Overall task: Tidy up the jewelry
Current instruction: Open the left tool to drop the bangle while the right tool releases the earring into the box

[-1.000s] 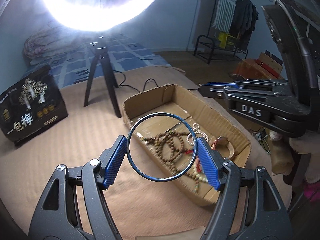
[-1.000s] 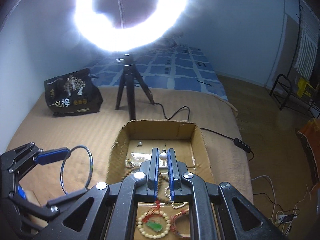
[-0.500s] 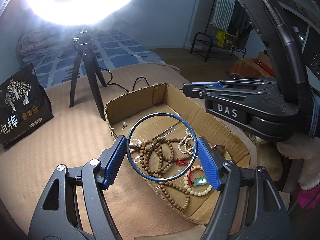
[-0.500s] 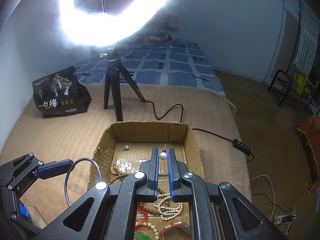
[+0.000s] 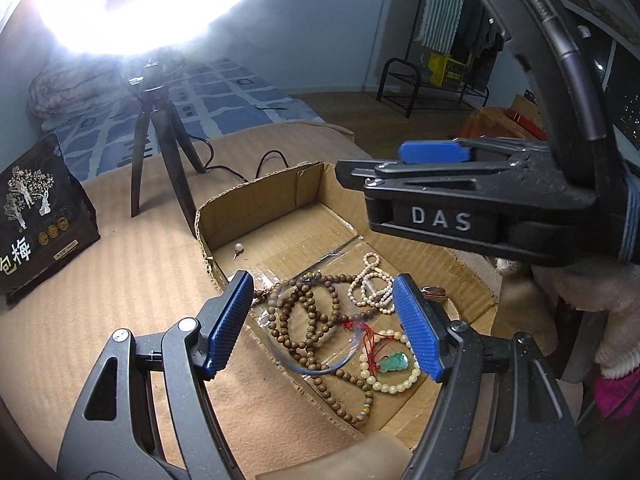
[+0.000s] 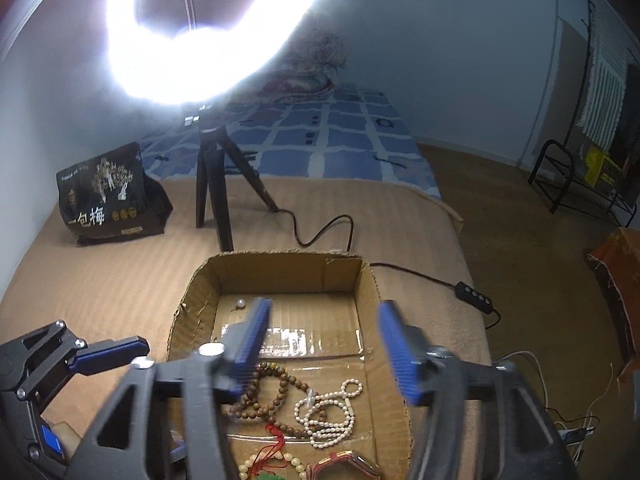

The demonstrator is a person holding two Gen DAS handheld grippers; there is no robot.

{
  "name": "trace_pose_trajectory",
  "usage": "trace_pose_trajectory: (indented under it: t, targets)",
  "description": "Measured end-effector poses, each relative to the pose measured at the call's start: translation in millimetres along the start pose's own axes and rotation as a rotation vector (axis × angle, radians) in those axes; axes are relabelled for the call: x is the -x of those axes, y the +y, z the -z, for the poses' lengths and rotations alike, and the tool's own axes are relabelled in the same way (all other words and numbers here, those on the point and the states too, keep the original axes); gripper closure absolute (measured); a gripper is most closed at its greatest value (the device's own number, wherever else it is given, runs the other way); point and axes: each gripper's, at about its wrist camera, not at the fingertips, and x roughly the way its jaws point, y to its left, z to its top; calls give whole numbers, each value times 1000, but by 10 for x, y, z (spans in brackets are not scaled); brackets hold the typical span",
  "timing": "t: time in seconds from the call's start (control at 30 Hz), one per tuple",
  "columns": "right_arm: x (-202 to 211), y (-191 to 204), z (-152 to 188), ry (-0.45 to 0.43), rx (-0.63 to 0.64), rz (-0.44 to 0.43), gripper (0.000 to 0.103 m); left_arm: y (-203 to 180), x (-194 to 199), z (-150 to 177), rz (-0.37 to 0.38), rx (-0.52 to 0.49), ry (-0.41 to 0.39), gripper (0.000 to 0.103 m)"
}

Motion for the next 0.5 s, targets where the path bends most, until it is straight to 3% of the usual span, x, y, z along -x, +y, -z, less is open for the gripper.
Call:
trace_pose_trajectory:
  t: [0.17, 0.5]
  targets:
    - [45, 9, -3, -7, 2, 16, 18, 3, 31, 4, -8, -2, 1, 29]
    - [238, 69, -33, -26, 8, 30, 16, -2, 238, 3, -31, -16, -16, 29]
